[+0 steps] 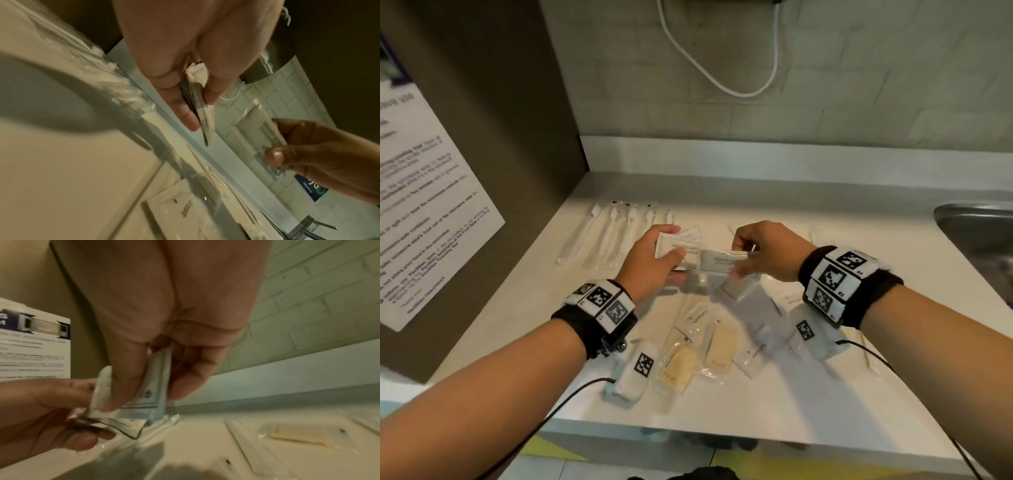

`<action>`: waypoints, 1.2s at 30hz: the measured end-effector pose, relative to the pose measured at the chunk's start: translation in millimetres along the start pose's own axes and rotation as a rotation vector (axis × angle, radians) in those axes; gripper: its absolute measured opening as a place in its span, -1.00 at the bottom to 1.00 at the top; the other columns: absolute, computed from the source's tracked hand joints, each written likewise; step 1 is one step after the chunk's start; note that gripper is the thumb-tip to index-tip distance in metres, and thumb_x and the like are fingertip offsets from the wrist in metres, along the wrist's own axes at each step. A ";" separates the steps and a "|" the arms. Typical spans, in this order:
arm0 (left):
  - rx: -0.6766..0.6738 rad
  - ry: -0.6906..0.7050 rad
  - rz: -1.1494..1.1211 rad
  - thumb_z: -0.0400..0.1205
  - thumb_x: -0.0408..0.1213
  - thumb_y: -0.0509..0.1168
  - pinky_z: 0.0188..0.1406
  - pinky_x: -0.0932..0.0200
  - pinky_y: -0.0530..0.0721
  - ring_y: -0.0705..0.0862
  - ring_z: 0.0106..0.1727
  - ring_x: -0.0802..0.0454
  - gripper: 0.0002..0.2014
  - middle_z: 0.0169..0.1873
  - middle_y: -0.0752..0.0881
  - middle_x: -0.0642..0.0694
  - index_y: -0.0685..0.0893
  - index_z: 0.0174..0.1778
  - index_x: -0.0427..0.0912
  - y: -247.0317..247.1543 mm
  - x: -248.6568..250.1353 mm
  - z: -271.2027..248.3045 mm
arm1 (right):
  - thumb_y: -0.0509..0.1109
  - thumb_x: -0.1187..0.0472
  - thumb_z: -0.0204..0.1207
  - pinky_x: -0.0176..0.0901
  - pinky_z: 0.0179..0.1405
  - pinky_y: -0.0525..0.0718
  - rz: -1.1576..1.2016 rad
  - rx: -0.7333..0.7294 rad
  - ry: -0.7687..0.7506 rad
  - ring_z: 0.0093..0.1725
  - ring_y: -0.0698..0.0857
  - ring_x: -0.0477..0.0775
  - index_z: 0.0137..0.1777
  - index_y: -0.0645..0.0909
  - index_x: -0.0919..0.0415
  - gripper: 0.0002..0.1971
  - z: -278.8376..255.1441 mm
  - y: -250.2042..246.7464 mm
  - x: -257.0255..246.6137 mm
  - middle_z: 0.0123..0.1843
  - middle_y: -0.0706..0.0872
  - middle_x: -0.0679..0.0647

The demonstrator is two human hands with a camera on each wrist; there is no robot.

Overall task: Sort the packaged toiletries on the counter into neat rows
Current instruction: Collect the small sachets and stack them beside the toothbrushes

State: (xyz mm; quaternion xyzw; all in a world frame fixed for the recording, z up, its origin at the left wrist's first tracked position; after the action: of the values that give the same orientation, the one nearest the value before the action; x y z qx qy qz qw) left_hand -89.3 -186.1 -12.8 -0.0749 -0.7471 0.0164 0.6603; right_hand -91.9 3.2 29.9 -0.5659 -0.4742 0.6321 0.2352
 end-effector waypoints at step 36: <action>-0.273 0.161 0.828 0.72 -0.26 0.23 -0.01 0.15 0.56 0.64 0.10 -0.06 -0.75 0.15 0.64 -0.11 0.48 0.31 -0.17 -99.2 -46.8 -40.8 | 0.53 -0.06 0.37 -0.01 -0.09 0.69 -0.266 -0.206 -0.184 -0.10 0.69 0.15 0.08 0.57 0.12 -0.62 53.5 135.6 -119.4 -0.09 0.72 0.07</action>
State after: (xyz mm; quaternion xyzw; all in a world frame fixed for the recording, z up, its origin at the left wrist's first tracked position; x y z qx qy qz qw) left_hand -52.4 -293.4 -41.4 -0.4554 -0.5955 0.1748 0.6383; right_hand -80.0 -173.8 -33.5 -0.4591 -0.6263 0.5930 0.2131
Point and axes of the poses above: each hand's wrist, its own z-axis towards the middle knuckle, its own y-axis out of the palm, x = y × z, the point moved 6 cm from there along z, towards the middle knuckle
